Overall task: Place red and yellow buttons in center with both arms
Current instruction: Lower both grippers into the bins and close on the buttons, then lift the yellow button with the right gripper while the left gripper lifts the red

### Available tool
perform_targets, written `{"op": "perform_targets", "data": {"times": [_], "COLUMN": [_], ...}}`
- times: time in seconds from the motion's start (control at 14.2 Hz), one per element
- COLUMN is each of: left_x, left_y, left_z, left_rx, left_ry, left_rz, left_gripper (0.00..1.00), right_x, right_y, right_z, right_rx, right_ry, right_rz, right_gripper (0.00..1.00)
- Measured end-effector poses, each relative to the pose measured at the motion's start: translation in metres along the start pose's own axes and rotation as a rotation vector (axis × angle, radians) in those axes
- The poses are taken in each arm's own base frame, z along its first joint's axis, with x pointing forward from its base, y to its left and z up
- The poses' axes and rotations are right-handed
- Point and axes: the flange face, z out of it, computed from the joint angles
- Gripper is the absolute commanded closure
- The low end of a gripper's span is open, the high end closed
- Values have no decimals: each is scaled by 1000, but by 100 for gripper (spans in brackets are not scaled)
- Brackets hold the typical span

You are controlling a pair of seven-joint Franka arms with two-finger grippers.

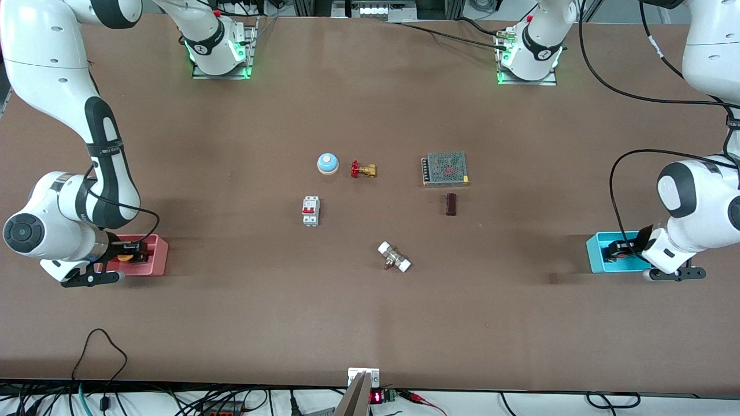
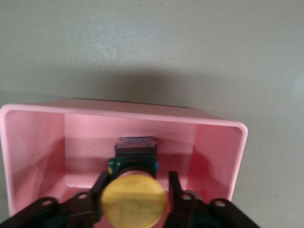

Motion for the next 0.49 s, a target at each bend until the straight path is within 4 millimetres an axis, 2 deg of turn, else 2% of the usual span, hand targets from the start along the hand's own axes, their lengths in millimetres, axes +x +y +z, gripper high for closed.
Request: {"op": "perform_targets", "data": {"times": [0.28, 0.42, 0.49], "left_x": [0, 1, 1], "left_y": [1, 1, 1], "left_z": [-2, -14, -27], "left_rx": [0, 0, 1], "left_ry": [-4, -20, -23], "left_rz": [1, 1, 2], "left_gripper": [69, 70, 70], "right_x": [1, 1, 2], "right_y": [-1, -2, -2], "right_z": [-1, -2, -2], "right_rx": [0, 0, 0], "right_ry": [2, 4, 5], "right_rz": [-2, -4, -4], "right_gripper": [81, 81, 81]}}
